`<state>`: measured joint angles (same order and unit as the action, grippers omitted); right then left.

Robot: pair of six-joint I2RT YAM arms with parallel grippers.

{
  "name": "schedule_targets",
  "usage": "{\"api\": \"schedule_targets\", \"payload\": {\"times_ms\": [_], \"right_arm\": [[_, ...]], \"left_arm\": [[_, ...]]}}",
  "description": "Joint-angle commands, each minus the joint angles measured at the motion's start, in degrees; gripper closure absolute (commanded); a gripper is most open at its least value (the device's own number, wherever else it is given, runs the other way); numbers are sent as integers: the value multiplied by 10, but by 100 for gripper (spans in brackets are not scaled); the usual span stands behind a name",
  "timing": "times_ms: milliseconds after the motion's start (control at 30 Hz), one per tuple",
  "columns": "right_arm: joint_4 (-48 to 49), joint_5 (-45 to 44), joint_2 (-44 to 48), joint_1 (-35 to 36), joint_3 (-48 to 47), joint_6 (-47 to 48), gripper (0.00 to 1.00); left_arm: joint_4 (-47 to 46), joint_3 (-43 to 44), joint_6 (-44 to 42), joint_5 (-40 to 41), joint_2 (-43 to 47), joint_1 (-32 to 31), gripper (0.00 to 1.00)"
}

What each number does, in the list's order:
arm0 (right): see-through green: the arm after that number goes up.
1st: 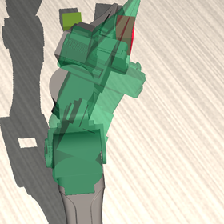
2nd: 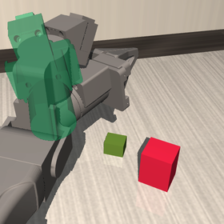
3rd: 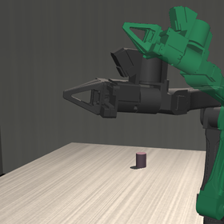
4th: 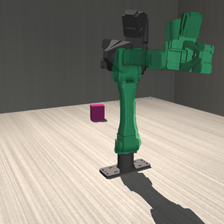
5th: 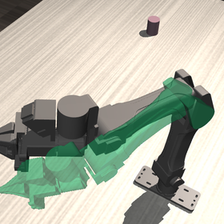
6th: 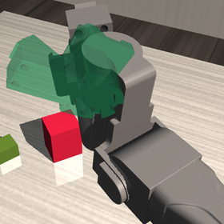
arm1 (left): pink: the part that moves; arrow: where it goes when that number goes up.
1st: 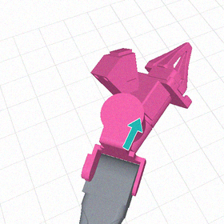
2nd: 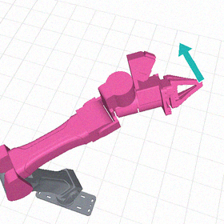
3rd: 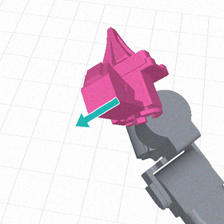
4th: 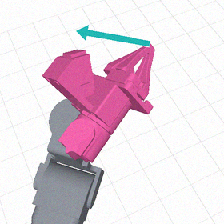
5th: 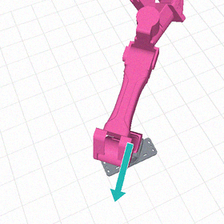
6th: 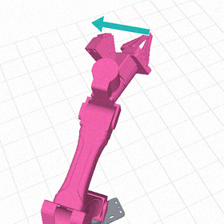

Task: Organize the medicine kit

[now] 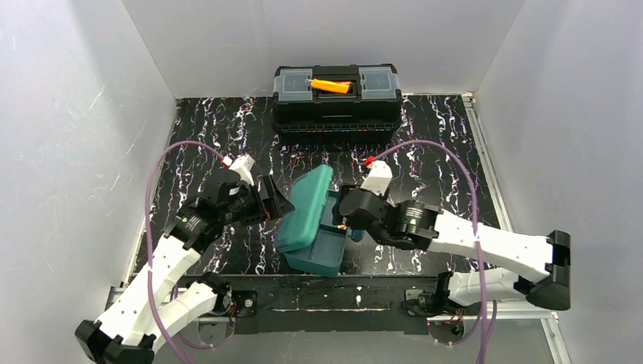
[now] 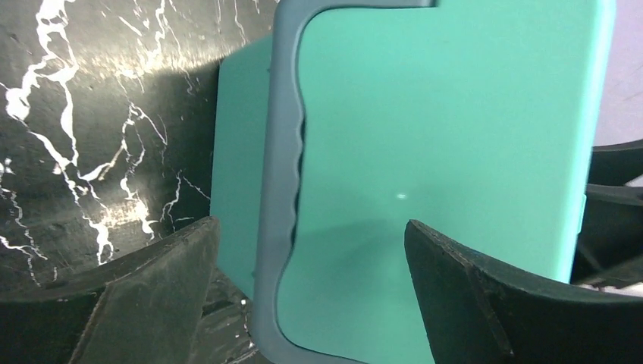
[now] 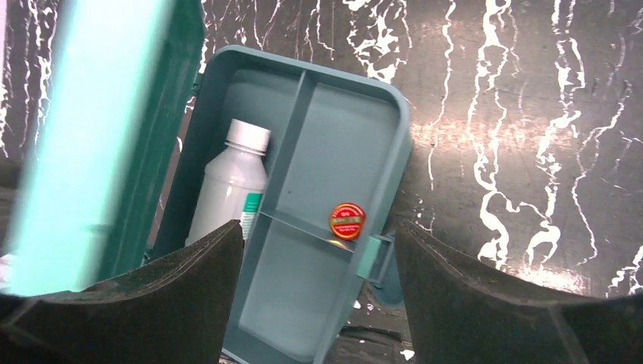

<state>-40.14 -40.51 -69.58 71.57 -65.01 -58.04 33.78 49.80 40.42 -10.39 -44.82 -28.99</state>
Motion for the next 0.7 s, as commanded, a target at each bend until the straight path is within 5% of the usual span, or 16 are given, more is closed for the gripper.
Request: {"api": "schedule_targets", "payload": {"times_ms": [0, 467, 667], "right_arm": [[-23, -46, 65, -2, 35, -29, 20], [-36, -23, 192, -2, 164, -97, 20], [-2, 2, 220, -2, 214, -110, 19]], "left_arm": [[-30, -25, -9, -60, -32, 2, 11], [-55, -27, -37, -92, -116, -12, 12], [-31, 16, -65, -46, -162, -74, 11]]}}
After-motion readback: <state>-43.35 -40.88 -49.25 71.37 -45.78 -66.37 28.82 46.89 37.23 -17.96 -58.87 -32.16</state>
